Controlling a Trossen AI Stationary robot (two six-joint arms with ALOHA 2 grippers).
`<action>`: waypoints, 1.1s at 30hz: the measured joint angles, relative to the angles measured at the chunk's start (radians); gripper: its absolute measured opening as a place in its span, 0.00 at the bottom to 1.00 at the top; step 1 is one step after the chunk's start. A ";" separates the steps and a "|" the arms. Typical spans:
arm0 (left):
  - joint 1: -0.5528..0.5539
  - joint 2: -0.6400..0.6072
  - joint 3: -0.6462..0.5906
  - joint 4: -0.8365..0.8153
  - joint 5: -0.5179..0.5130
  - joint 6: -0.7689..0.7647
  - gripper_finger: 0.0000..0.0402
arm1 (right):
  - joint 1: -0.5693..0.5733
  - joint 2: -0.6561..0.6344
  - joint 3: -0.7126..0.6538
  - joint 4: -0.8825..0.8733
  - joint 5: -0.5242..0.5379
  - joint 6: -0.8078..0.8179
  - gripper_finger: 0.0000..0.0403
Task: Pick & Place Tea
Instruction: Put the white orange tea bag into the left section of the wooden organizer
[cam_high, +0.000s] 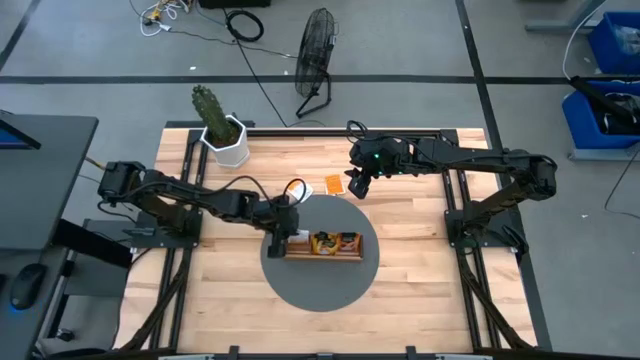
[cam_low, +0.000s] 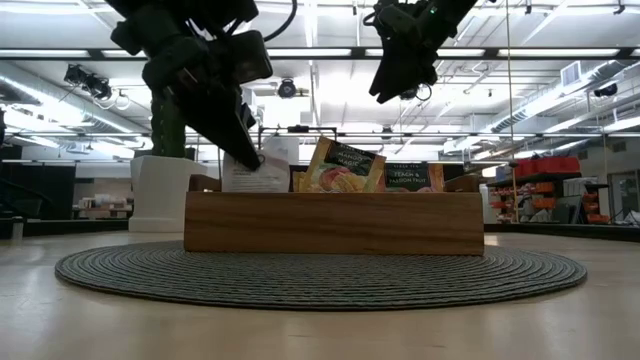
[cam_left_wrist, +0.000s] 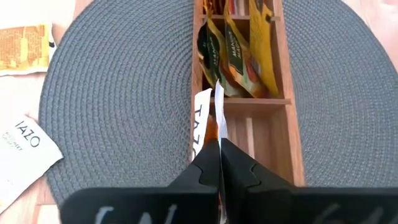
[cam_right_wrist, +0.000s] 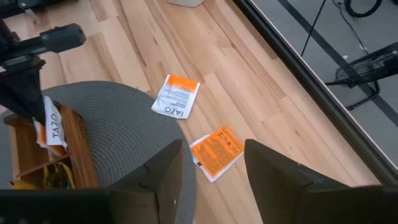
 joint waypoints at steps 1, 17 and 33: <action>0.000 0.000 0.000 0.001 0.000 -0.002 0.00 | 0.000 0.000 0.000 0.000 0.005 0.000 0.44; 0.001 0.000 0.000 0.000 0.000 -0.055 0.32 | 0.000 0.000 0.000 0.002 0.014 0.000 0.44; 0.096 -0.207 0.001 -0.054 -0.078 -0.001 0.40 | 0.000 0.000 0.000 0.007 0.014 0.000 0.44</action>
